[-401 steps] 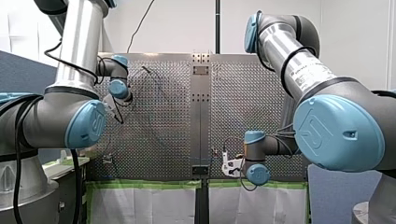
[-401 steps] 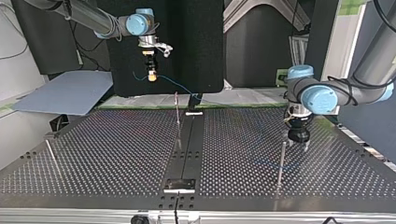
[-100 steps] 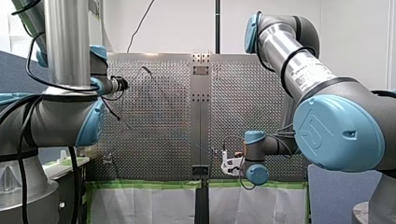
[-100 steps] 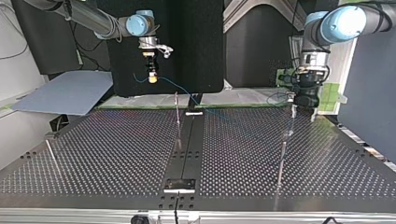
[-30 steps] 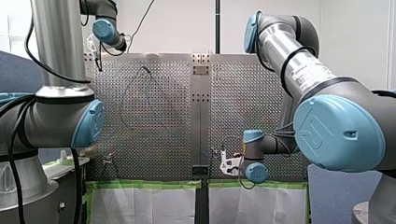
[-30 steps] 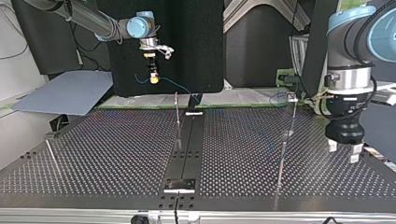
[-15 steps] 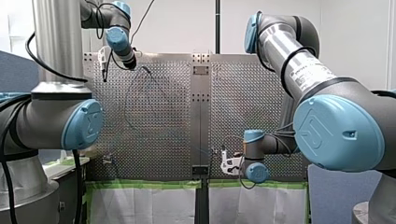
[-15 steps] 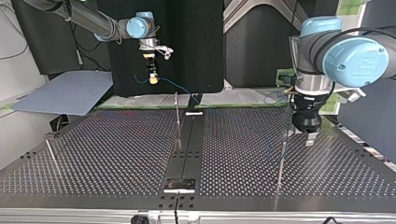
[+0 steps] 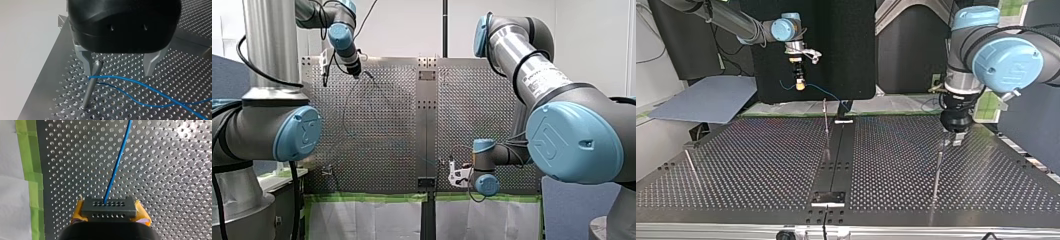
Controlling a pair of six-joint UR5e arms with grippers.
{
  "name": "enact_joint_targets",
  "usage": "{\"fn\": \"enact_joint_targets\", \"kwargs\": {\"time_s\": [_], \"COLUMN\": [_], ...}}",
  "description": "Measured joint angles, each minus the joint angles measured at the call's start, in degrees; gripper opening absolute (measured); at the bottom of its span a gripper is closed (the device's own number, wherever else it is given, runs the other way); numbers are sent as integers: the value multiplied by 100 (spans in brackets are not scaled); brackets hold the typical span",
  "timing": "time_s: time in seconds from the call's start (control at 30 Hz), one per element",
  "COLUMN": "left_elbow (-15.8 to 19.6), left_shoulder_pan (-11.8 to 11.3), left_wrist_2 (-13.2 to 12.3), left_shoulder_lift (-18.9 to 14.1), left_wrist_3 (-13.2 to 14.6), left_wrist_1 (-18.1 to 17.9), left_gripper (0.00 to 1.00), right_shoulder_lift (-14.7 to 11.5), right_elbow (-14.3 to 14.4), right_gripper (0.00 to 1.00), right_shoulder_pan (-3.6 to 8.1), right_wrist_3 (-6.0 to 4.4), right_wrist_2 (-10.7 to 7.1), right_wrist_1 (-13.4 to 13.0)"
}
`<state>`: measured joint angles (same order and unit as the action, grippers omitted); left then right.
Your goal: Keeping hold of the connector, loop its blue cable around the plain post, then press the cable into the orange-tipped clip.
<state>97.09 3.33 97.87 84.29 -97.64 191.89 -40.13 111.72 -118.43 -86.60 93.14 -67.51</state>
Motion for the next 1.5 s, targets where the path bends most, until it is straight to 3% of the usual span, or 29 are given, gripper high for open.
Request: {"fn": "enact_joint_targets", "kwargs": {"time_s": [0.37,0.8,1.27,1.5], "left_elbow": [-458,-526,-527,-522], "left_shoulder_pan": [1,3,28,61], "left_wrist_2": [-222,-375,-220,82], "left_shoulder_lift": [0,3,50,53], "left_wrist_3": [-80,-252,-391,-424], "left_wrist_1": [587,642,645,643], "left_gripper": [98,98,98,98], "right_shoulder_lift": [0,0,-1,-2], "right_elbow": [-10,-34,-35,-32], "right_gripper": [0,0,0,0], "right_shoulder_pan": [0,-1,-1,-1], "right_wrist_3": [-8,-21,-18,-17], "right_wrist_2": [-5,-12,-14,-14], "right_wrist_1": [0,11,93,112]}}
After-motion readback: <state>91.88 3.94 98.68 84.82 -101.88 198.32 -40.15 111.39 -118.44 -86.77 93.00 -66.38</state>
